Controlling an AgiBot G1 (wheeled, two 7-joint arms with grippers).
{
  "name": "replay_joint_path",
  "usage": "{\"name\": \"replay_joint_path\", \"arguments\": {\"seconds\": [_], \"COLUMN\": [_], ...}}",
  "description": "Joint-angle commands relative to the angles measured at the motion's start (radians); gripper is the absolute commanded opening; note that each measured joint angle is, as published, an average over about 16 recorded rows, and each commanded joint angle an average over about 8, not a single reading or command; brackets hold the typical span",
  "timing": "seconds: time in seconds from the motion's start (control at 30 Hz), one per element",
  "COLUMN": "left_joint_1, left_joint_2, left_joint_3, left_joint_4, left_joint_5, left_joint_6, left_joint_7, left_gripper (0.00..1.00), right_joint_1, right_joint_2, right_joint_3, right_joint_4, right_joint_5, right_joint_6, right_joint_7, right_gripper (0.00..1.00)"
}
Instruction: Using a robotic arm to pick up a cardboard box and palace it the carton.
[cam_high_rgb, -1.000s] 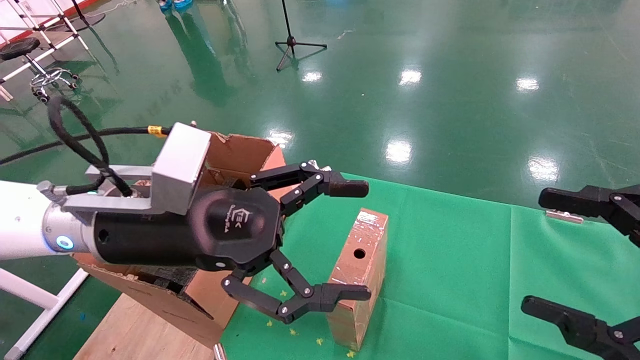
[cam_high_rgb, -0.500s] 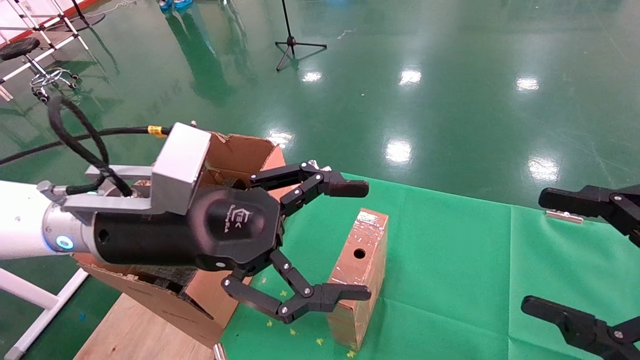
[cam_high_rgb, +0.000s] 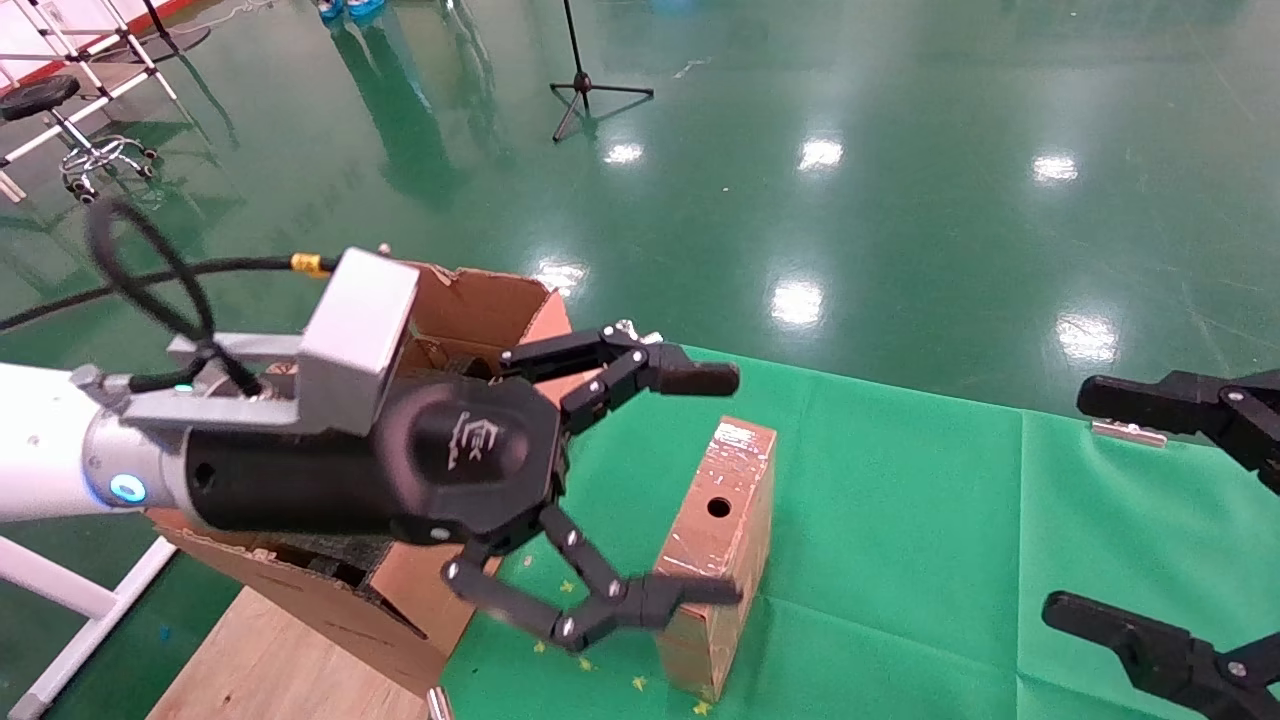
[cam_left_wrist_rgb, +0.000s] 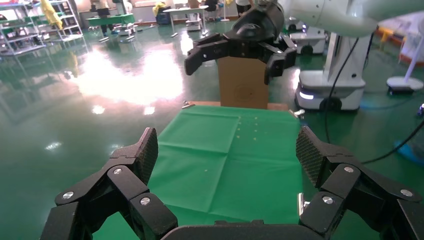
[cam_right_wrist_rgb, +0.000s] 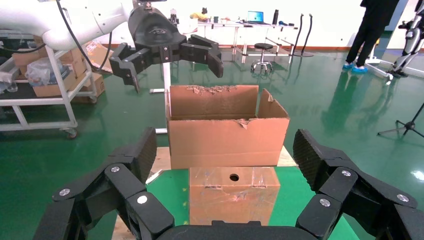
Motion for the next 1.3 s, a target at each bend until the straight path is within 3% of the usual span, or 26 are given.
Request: {"name": "replay_joint_path", "arguments": {"seconds": [0.03, 0.33, 0.7, 0.87, 1.03, 1.3], "left_joint_1": [-0.005, -0.107, -0.142, -0.209, -0.344, -0.555], "left_joint_2": [-0.002, 0.055, 0.074, 0.067, 0.125, 0.282], "left_joint_3": [-0.001, 0.076, 0.108, 0.15, 0.237, 0.371], "left_joint_4": [-0.004, 0.013, 0.023, -0.032, -0.059, -0.061], "left_joint_5": [0.01, 0.169, 0.237, 0.396, 0.611, 0.885], "left_joint_6": [0.0, -0.053, -0.078, -0.12, -0.138, -0.073], "left_joint_7": [0.011, -0.064, -0.094, -0.142, -0.345, -0.84], "left_gripper": [1.0, 1.0, 1.0, 1.0, 1.0, 1.0], "right_joint_1": [0.0, 0.0, 0.0, 0.0, 0.0, 0.0], "right_joint_2": [0.0, 0.0, 0.0, 0.0, 0.0, 0.0], "right_joint_3": [0.0, 0.0, 0.0, 0.0, 0.0, 0.0], "right_joint_4": [0.0, 0.0, 0.0, 0.0, 0.0, 0.0], "right_joint_5": [0.0, 0.0, 0.0, 0.0, 0.0, 0.0], "right_joint_6": [0.0, 0.0, 0.0, 0.0, 0.0, 0.0], "right_joint_7": [0.0, 0.0, 0.0, 0.0, 0.0, 0.0], "right_gripper": [0.0, 0.0, 0.0, 0.0, 0.0, 0.0]}}
